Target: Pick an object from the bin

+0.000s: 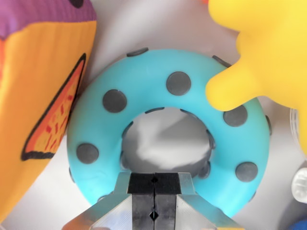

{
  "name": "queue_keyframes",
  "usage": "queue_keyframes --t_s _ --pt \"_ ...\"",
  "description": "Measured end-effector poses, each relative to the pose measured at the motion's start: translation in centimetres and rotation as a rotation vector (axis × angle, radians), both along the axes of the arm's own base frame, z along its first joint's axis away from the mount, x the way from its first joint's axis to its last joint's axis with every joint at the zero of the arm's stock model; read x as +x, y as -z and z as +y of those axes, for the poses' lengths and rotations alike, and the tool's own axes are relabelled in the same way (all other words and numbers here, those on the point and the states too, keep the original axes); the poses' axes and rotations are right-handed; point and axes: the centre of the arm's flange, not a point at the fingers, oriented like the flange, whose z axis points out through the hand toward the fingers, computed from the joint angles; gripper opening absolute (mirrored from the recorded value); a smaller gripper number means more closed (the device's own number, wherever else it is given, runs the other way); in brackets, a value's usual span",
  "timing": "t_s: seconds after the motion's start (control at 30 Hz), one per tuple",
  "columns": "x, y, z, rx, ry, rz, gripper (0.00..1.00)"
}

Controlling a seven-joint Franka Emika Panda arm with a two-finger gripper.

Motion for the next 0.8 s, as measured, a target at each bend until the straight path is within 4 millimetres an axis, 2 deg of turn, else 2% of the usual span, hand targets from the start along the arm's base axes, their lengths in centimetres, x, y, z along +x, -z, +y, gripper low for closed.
queue_keyframes --t_s 0.37,0.8 --pt "0.0 -2.8 0.0 -0.001 0.0 0.001 0.0" --pt "-0.1 -7.8 -0.1 -0.002 0.0 0.002 0.0"
